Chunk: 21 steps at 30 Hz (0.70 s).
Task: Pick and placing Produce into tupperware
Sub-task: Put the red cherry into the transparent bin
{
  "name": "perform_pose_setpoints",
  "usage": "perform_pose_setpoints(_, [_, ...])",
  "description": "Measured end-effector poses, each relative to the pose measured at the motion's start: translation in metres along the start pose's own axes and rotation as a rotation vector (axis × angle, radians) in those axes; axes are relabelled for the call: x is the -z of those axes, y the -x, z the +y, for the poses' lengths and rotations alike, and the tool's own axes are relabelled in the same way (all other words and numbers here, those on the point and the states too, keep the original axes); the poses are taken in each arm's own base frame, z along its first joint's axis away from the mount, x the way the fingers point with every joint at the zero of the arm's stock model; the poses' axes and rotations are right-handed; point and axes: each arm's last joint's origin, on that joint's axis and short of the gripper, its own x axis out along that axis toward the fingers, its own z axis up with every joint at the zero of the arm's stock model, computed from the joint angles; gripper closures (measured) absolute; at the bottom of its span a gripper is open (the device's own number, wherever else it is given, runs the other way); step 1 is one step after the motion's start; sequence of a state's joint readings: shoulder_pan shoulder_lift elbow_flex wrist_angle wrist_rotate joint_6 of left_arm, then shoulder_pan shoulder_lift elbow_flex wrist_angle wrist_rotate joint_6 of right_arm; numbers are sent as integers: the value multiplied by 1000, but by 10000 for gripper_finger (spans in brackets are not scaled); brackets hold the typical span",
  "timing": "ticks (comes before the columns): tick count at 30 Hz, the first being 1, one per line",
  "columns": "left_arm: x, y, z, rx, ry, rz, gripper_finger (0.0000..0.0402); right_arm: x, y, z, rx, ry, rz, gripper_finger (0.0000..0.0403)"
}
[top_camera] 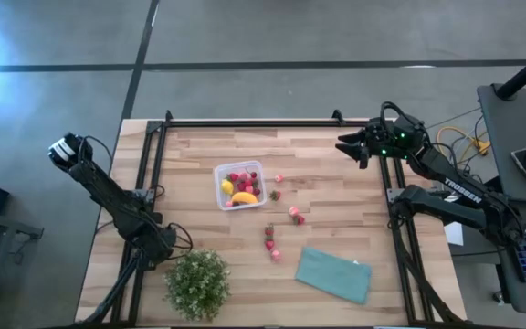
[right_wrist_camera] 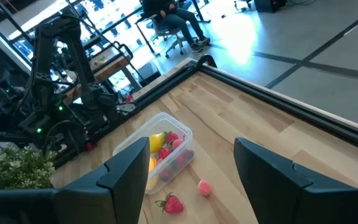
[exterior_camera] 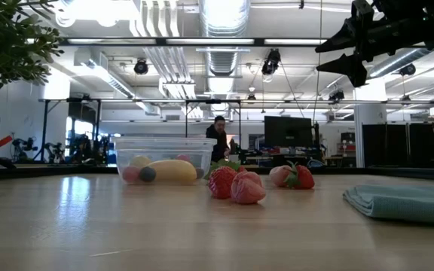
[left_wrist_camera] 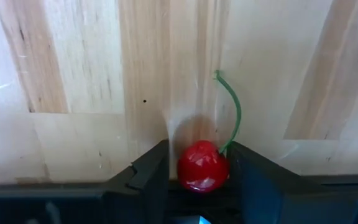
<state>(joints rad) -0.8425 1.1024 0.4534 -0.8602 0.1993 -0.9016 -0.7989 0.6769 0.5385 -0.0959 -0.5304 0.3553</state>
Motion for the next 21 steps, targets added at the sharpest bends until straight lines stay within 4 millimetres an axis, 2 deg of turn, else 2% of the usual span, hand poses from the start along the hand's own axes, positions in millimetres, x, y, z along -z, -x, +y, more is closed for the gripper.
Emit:
perform_pose_setpoints(8, [0,0,-1,22,-4,8,303,0,0,0,0,0,0,177])
perform_pose_setpoints(15, [0,3,-2,30,-6,5,310,0,0,0,0,0,0,177])
perform_pose_setpoints(21, [3,17,4,-10,25,2,311,0,0,0,0,0,0,177])
